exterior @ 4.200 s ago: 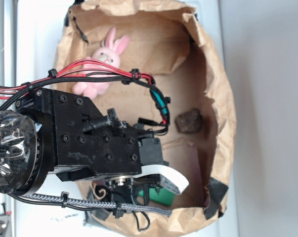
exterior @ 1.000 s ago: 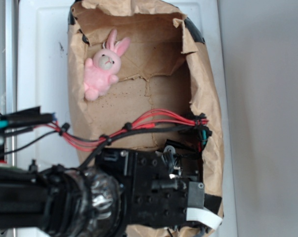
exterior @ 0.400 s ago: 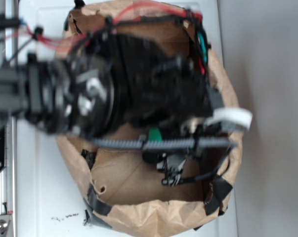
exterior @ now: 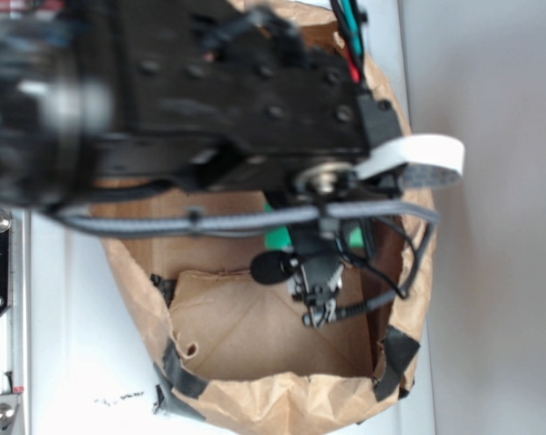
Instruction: Grab the green block.
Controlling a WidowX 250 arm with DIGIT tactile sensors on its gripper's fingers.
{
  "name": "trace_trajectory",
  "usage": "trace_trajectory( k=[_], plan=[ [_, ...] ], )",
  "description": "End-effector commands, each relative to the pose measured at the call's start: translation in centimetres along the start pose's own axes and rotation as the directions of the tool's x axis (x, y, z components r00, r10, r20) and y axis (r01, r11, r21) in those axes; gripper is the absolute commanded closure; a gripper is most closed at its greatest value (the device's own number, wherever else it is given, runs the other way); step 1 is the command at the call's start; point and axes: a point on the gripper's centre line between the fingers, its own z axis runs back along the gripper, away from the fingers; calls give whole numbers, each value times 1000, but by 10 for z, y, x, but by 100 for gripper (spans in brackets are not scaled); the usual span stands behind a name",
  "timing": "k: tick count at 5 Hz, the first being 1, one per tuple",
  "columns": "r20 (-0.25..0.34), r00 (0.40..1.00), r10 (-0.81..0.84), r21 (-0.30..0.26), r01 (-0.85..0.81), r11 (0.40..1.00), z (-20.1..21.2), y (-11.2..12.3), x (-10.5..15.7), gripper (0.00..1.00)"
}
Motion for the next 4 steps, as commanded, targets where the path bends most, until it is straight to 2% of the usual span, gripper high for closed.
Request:
trace_trajectory(
  k=[1, 2, 3, 4],
  plan=[
    [61, 998, 32, 6, -32, 999, 59, -1, -3, 100],
    [-1, 1000, 7, 36, -7, 999, 71, 2, -8, 100],
    [6, 1000, 27, 22, -27, 999, 77, 5, -12, 100],
    [29, 998, 55, 84, -57, 995, 78, 6, -15, 100]
  ],
)
